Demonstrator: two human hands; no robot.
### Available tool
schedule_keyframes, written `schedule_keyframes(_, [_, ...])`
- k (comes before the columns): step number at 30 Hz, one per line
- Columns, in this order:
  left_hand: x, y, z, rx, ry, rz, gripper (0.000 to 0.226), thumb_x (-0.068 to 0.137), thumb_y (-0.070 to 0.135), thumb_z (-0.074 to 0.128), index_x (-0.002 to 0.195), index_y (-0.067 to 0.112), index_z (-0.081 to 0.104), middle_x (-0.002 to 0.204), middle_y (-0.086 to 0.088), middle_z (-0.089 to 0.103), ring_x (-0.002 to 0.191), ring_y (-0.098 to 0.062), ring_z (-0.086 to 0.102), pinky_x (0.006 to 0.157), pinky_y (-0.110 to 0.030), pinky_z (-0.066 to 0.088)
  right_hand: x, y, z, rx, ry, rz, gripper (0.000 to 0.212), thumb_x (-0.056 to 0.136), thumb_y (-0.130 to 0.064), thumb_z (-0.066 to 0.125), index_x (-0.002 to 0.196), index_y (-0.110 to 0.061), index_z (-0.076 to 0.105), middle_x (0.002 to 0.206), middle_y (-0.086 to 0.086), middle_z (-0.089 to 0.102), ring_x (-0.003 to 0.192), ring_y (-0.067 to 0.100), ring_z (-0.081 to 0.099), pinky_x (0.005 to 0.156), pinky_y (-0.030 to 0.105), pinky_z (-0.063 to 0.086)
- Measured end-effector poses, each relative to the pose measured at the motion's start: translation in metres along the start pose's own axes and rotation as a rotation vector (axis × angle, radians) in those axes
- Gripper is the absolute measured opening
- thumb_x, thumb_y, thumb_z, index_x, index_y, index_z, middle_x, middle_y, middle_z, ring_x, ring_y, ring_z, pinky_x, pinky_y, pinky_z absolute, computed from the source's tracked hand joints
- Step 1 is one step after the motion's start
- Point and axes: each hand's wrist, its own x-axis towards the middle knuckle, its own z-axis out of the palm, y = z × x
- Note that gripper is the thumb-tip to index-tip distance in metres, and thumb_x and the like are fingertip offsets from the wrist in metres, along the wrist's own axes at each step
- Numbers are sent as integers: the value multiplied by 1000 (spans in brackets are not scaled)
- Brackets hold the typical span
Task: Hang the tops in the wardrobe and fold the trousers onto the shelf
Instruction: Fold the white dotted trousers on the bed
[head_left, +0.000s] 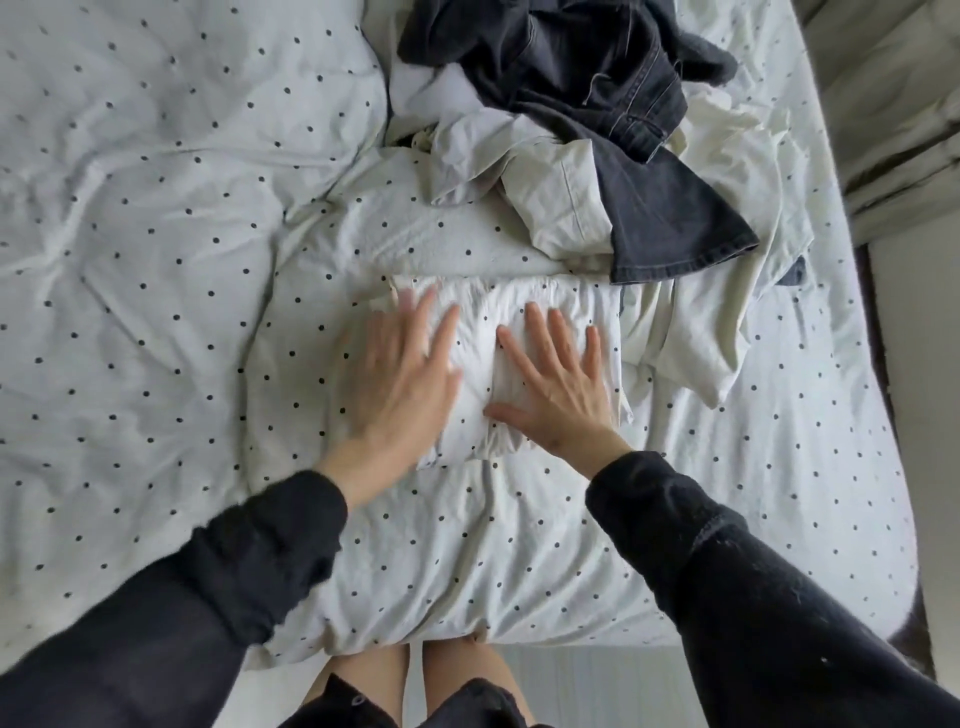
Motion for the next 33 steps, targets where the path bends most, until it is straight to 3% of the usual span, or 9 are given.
schedule_keyframes(4, [-29, 12, 35, 276, -296, 109, 120, 58, 73, 63, 144, 3, 16, 151, -26, 22, 140, -43, 18, 110, -60, 20, 10, 8, 12, 18, 42, -43, 93, 77, -73, 46, 149, -30, 7, 159, 8, -3, 146, 29, -1, 114, 60, 6])
schedule_keyframes(7, [-21, -5, 47, 451, -369, 111, 136, 60, 80, 57, 144, 1, -15, 155, -25, 0, 143, -42, 1, 115, -57, 10, 6, 13, 18, 54, 167, -96, 88, 79, -75, 39, 148, -24, 21, 157, 12, 15, 144, 33, 14, 111, 63, 16])
schedule_keyframes(12, [-23, -20, 59, 363, -180, 202, 106, 66, 24, 80, 148, 5, 16, 153, -24, 17, 142, -40, 14, 112, -57, 20, -18, 26, 41, -71, 279, -233, 104, 68, -78, 55, 148, -20, 25, 155, 15, 22, 143, 35, 18, 109, 65, 15])
schedule_keyframes(16, [-14, -23, 49, 293, -4, 283, 82, 67, -11, 55, 144, 1, 28, 149, -25, 27, 139, -43, 22, 111, -59, 23, -11, 31, 40, -162, 262, -218, 119, 56, -67, 75, 149, -20, 18, 155, 14, 20, 142, 35, 19, 108, 66, 17])
schedule_keyframes(22, [9, -35, 41, 331, 96, 316, 55, 90, -3, 14, 134, 2, 48, 138, -22, 47, 130, -40, 42, 105, -54, 37, 14, 31, 17, -178, 347, -195, 112, 55, -35, 85, 147, -19, 23, 152, 15, 30, 139, 37, 29, 106, 65, 24])
schedule_keyframes(26, [23, -37, 45, 345, 164, 302, 51, 93, -3, 14, 133, 2, 46, 136, -22, 49, 128, -40, 44, 106, -54, 36, 33, 29, 18, -213, 342, -135, 110, 55, -30, 84, 146, -20, 24, 152, 12, 30, 137, 39, 31, 106, 65, 23])
schedule_keyframes(29, [22, -35, 52, 330, 121, 283, 49, 93, 17, 38, 139, 1, 36, 143, -25, 39, 133, -43, 35, 108, -57, 31, 39, 29, 25, -196, 346, -125, 104, 61, -34, 81, 146, -19, 23, 152, 15, 29, 137, 40, 31, 106, 65, 24])
schedule_keyframes(31, [19, -37, 54, 365, 16, 272, 84, 83, 54, 48, 144, 0, 27, 148, -26, 30, 137, -43, 26, 110, -57, 27, 42, 32, 25, -161, 341, -156, 105, 61, -37, 80, 146, -18, 21, 151, 19, 29, 136, 42, 31, 105, 65, 27])
schedule_keyframes(33, [20, -38, 52, 431, -37, 295, 107, 72, 69, 53, 147, 1, 17, 150, -27, 24, 139, -43, 22, 109, -57, 27, 41, 34, 22, -141, 311, -193, 112, 55, -34, 84, 146, -16, 21, 152, 21, 26, 137, 43, 28, 104, 65, 27])
